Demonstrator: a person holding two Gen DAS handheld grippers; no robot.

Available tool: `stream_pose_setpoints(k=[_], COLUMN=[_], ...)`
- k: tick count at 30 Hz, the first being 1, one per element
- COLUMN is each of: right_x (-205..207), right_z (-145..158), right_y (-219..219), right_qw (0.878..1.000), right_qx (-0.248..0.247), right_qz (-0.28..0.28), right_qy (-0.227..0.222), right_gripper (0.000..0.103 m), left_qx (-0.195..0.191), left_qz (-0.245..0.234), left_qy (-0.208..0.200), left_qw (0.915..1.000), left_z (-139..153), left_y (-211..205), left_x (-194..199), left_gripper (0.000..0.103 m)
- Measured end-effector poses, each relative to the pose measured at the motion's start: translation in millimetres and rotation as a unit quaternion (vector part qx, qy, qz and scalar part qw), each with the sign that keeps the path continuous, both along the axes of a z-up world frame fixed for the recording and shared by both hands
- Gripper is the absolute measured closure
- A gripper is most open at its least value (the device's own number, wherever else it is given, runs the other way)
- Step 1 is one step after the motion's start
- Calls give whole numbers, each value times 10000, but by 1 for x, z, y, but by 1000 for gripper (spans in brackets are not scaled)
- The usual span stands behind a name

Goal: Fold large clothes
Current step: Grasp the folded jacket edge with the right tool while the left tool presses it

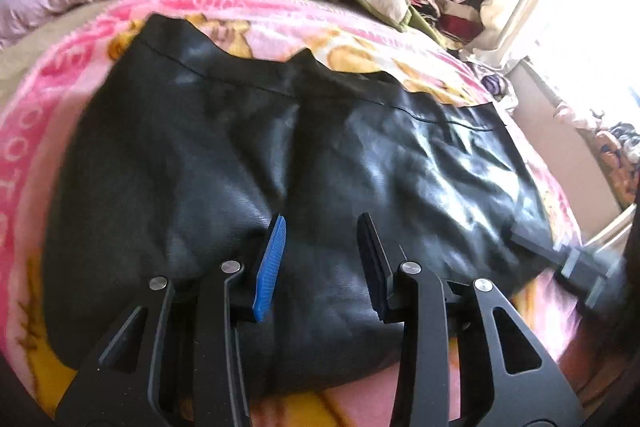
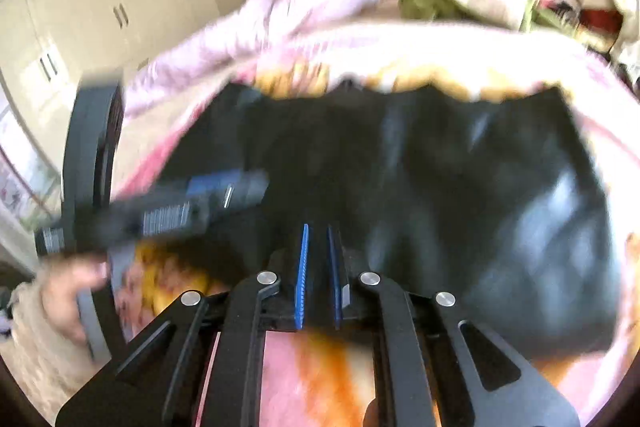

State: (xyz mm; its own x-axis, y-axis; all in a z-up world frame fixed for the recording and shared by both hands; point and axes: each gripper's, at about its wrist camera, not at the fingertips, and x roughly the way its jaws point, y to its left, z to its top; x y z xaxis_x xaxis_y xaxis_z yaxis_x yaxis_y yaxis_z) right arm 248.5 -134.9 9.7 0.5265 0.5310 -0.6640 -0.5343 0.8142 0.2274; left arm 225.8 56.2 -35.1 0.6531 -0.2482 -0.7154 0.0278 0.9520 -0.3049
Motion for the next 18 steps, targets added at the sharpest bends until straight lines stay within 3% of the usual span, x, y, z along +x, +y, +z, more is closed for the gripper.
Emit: stream_pose_setpoints(k=[4,7,11,18], right_x=[44,84,120,160], right_z=[21,20,2,-57], right_y=[11,28,52,70], right_qw=[9997,9998,9987,9933], right_qx=[-64,-89,-440,-712], right_qz=[-185,-157,-205,-231], right_qy=[-163,33,183,886], right_gripper=[94,94,94,93], left_qx=[290,541,495,301], left_qz=[-85,-94,-113,-109], left_qy=[118,178,171,251], left_qw=[9995,9983,9986,9992], left_z=[-4,-9,-9,-9], left_y=[-10,-17,-15,-9], left_x=[-4,-3,-3,-2], left_gripper=[70,70,68,68])
